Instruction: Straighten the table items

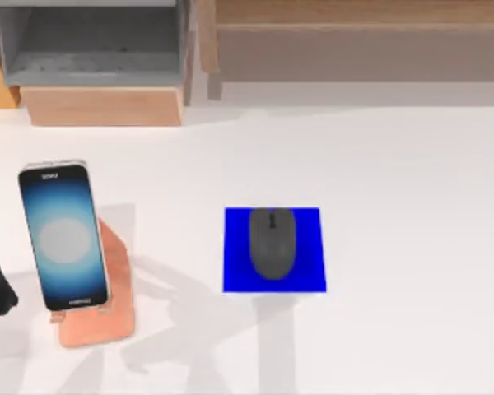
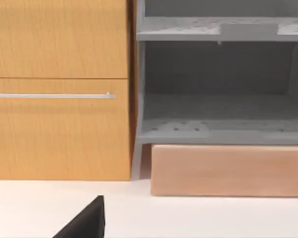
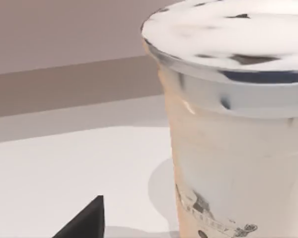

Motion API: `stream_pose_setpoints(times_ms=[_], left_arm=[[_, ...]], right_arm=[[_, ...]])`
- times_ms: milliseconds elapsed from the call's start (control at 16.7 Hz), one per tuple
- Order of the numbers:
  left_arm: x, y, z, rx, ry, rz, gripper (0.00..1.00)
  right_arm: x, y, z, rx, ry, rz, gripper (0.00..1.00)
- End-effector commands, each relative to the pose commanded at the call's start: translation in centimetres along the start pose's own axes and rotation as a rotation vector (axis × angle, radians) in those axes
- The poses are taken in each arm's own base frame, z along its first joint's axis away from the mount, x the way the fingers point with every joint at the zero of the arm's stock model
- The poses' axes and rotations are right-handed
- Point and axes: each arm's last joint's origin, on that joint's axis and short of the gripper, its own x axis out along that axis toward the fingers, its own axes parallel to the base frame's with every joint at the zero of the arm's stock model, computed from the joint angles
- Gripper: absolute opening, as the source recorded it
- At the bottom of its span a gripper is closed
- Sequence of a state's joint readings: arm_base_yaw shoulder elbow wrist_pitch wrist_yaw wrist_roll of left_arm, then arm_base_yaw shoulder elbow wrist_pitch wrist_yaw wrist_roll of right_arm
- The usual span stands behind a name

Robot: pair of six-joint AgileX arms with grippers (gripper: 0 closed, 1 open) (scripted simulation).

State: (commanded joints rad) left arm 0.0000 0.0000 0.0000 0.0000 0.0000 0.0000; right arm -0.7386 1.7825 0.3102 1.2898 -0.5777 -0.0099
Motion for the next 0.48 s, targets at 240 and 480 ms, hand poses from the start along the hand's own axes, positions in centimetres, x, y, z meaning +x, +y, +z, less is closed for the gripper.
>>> stream_pose_setpoints(times_ms=[240,480], left_arm=[[0.0,0.0,0.0,0.0,0.0,0.0,1.0],[0.0,0.0,0.0,0.0,0.0,0.0,1.0]], right_arm=[[3.0,-2.9,-2.0,-0.047,-0.086,0.053,1.0],[4.9,-3.4,-3.1,-0.097,-0.152,0.118,1.0]])
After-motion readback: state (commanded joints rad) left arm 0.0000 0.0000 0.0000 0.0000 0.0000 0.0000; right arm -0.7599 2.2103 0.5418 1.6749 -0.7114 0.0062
